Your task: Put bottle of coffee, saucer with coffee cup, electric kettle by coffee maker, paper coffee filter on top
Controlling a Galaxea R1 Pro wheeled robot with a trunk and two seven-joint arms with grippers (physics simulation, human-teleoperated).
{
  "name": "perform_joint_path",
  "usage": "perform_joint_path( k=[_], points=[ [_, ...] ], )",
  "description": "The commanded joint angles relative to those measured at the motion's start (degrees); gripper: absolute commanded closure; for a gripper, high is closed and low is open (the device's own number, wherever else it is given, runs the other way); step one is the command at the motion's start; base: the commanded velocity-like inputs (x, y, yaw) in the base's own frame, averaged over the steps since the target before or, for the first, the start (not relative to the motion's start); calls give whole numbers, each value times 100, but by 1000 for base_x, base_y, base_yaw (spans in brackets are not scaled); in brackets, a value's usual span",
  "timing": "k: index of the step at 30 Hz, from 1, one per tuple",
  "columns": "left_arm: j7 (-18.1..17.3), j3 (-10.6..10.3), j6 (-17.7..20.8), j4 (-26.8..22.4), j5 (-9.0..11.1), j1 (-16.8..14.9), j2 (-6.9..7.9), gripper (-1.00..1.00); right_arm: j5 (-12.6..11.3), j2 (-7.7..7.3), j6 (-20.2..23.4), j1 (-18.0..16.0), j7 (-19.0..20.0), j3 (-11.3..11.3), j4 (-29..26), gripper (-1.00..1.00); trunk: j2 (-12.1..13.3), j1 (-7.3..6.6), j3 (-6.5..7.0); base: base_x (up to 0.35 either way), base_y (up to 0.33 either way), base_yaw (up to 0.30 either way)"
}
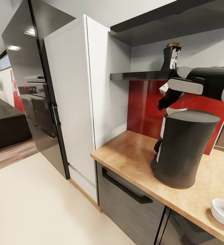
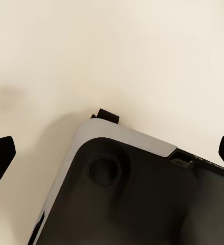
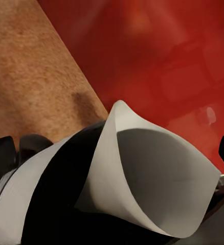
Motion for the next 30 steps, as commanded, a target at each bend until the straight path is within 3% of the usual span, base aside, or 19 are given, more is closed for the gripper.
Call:
perform_joint_path(
  k=[1, 2, 3, 8, 14, 16, 20, 24, 28, 29, 30],
  points=[
    [-2, 0, -4, -11, 36, 3, -1, -100, -60, -6, -7, -11, -54, -81, -13, -100, -4, 1, -6, 0, 0, 0],
    [-2, 0, -4, -11, 36, 3, -1, -100, -60, -9, -7, -11, -54, -155, -13, -100, -4, 1, -6, 0, 0, 0],
    [-2, 0, -4, -11, 36, 3, -1, -100, -63, -24, -7, -11, -53, -454, -16, -100, -4, 1, -6, 0, 0, 0],
    [-3, 0, -4, -11, 36, 3, -1, -100, -69, -43, -6, -11, -53, -1041, -27, -100, -4, 1, -6, 0, 0, 0],
    [-5, 0, -4, -11, 36, 3, -1, -100, -76, -47, -12, -11, -47, -1236, -244, -100, -4, 1, -6, 0, 0, 0],
    [-7, 0, -4, -11, 36, 3, -1, -100, -83, -47, -14, -11, -45, -1449, -338, -100, -4, 1, -6, -16, 0, 0],
    [-9, 0, -4, -11, 36, 3, -1, -100, -163, -48, -15, -11, -40, -1650, -444, -100, -4, 1, -6, -134, 0, 0],
    [-10, 0, -4, -11, 36, 3, 1, -100, -498, -48, -55, -7, -35, -1753, -845, -100, -4, 1, -6, -211, 0, 0],
    [-10, 0, -4, -11, 36, 3, 0, -100, -873, -54, -278, 10, -22, -1793, -1715, -100, -4, 1, -6, -74, 0, 0],
    [-10, 0, -4, -11, 36, 3, 1, -100, -961, -55, -536, 15, -22, -1798, -1968, -100, -4, 1, -6, -29, 0, 0],
    [-10, 0, -4, -11, 36, 3, 0, -100, -1137, -58, -1089, 19, -24, -1798, -2336, -100, -4, 1, -6, -15, 0, 0]
  ],
)
